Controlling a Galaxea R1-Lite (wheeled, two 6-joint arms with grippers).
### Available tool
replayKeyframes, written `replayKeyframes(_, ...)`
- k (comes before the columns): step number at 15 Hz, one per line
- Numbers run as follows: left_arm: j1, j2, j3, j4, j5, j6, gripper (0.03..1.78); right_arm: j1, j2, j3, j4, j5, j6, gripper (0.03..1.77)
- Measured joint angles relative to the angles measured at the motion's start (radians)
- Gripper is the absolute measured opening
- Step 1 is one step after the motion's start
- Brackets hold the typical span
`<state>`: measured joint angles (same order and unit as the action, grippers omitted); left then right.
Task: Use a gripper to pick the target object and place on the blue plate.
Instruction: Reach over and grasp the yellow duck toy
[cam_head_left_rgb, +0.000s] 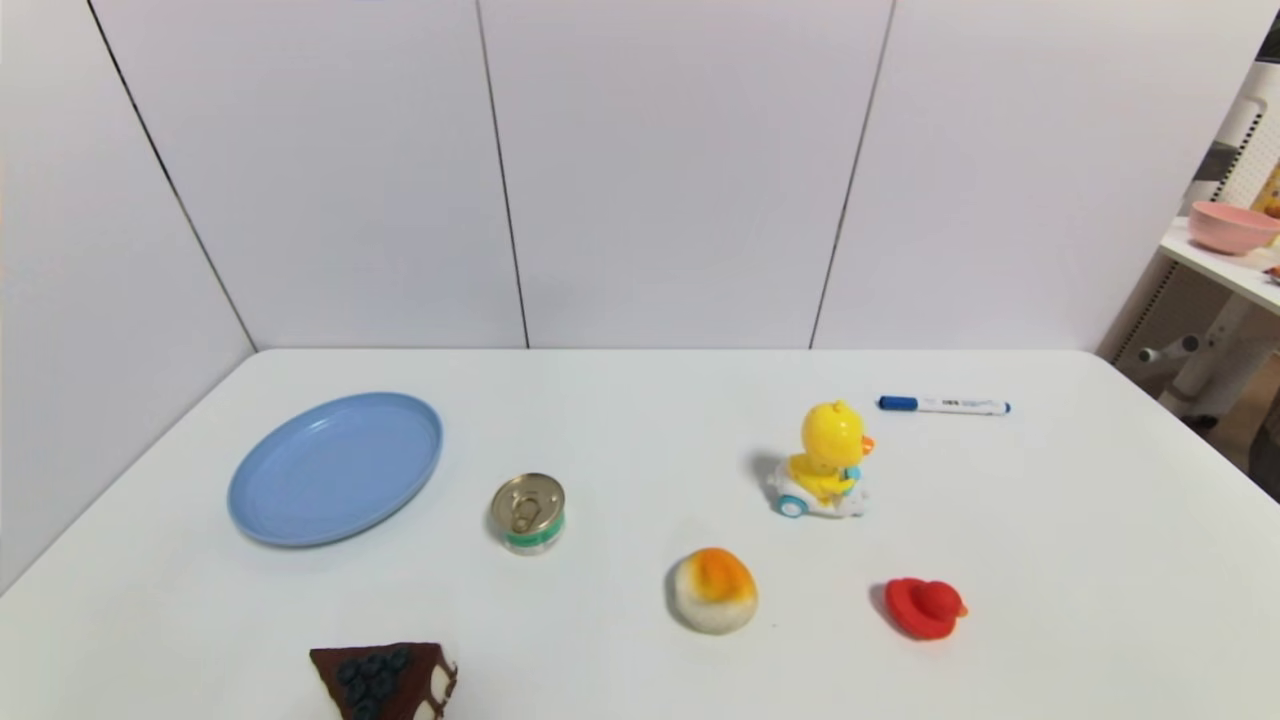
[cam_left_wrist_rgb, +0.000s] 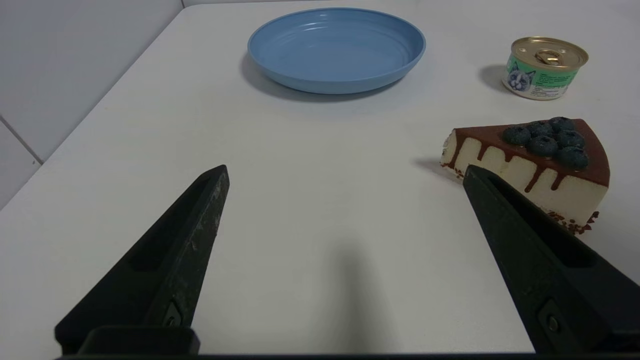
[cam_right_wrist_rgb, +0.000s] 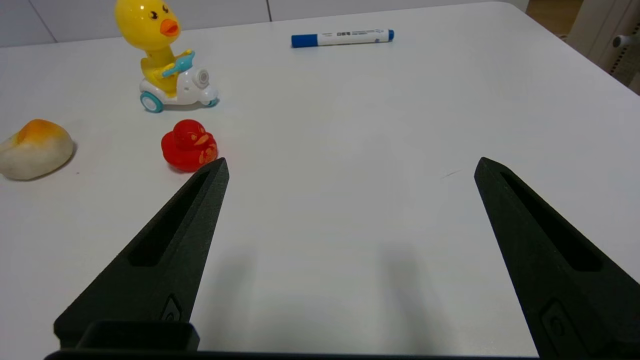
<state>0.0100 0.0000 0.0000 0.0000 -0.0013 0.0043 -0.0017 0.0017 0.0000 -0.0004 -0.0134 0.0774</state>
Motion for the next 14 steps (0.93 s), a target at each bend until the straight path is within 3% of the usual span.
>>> replayKeyframes(11,0.000,0.008,0.000,-0.001,0.001,-0.009,1.69,0.000,0.000,0.000,0.000,0.000,0.000,1.70)
replayKeyframes(14,-0.001,0.097,-0.024,-0.014,0.001,0.010,1.69,0.000,0.000,0.000,0.000,0.000,0.000,1.70)
